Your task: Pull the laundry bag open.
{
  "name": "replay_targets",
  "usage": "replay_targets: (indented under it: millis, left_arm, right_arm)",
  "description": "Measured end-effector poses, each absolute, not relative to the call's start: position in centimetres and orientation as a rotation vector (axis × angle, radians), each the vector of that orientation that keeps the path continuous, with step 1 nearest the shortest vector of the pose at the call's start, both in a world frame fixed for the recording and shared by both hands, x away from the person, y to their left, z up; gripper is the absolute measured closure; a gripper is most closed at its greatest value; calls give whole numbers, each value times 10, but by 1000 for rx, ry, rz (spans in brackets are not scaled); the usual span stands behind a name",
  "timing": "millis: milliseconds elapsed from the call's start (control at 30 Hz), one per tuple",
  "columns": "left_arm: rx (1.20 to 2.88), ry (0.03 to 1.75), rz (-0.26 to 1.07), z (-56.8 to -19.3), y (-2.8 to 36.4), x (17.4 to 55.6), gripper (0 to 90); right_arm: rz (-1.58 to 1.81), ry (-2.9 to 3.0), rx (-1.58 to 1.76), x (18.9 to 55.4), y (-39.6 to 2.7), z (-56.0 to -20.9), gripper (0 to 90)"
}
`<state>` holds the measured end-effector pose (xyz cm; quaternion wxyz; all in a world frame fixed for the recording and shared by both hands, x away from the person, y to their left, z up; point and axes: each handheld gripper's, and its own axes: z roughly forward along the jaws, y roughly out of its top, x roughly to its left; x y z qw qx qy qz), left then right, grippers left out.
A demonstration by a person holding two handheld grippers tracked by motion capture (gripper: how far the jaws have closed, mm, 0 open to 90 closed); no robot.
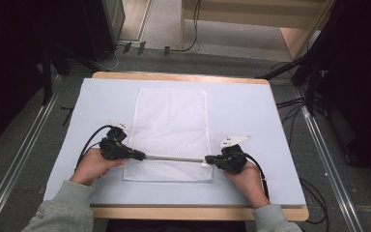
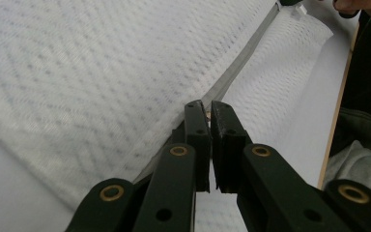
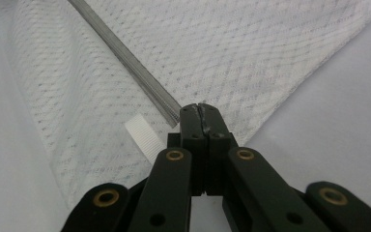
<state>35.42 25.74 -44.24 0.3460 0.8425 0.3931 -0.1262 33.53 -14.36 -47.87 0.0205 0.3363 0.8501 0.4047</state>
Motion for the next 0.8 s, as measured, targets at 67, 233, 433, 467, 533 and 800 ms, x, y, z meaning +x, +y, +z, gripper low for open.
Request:
replay_targets:
  millis: [67, 233, 433, 467, 533, 800]
  left_arm:
    - [2182, 1028, -329, -442, 262, 353, 880]
    - [2167, 1048, -335, -442, 274, 351, 880]
    - [2165, 1063, -326, -442, 286, 348, 881]
    - [2161, 1077, -316, -442, 289, 348, 881]
    - [2158, 1083, -310, -442, 294, 347, 881]
    - [2139, 1128, -283, -443, 312, 342, 881]
  right_arm:
    - [1256, 2640, 1035, 336, -144, -479, 900]
    - [1260, 2643, 1035, 336, -144, -479, 900]
    - [1266, 2646, 1037, 336, -145, -479, 900]
    - [1266, 2646, 1037, 336, -145, -479, 900]
    - [1268, 2646, 1032, 337, -145, -479, 900]
    - [1267, 2645, 1033, 337, -145, -479, 900]
